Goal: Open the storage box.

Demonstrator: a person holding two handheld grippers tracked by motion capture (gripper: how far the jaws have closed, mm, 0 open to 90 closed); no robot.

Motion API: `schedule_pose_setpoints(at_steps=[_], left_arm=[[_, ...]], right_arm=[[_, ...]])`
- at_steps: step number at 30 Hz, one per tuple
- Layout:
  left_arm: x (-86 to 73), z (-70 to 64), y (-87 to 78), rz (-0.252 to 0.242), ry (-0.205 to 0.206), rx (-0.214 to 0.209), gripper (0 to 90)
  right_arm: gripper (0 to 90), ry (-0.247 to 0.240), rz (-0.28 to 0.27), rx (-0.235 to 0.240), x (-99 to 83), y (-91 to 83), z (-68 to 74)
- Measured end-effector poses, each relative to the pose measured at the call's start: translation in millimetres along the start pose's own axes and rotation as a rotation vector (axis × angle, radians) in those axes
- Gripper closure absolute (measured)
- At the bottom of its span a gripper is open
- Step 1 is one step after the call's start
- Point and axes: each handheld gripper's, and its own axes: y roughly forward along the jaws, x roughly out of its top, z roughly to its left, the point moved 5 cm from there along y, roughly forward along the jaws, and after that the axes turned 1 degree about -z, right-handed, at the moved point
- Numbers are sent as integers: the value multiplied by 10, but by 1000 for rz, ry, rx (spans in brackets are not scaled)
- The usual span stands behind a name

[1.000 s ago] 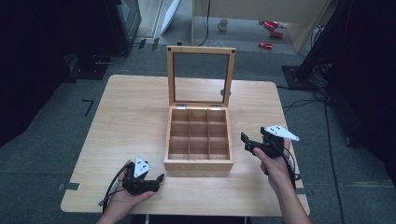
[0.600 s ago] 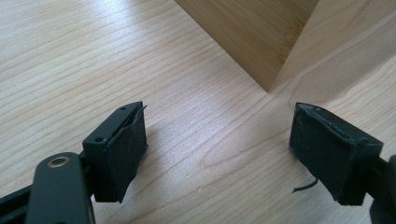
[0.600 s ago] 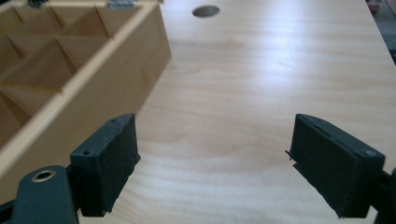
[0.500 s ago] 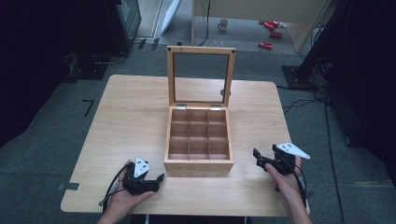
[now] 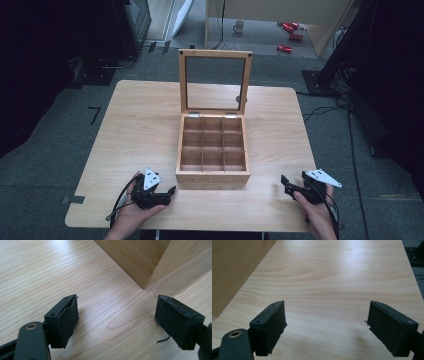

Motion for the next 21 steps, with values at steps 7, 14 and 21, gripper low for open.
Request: schedule_pose_setpoints(at_steps=[7, 14, 21], left_arm=[[0, 0, 0, 0, 0, 0, 194], [0, 0, 0, 0, 0, 0, 194], [0, 0, 1, 0, 0, -2, 194]], right_arm=[[136, -14, 35, -32, -156, -72, -86], [111, -62, 54, -77, -265, -114, -25], [110, -87, 102, -47, -296, -87, 17]])
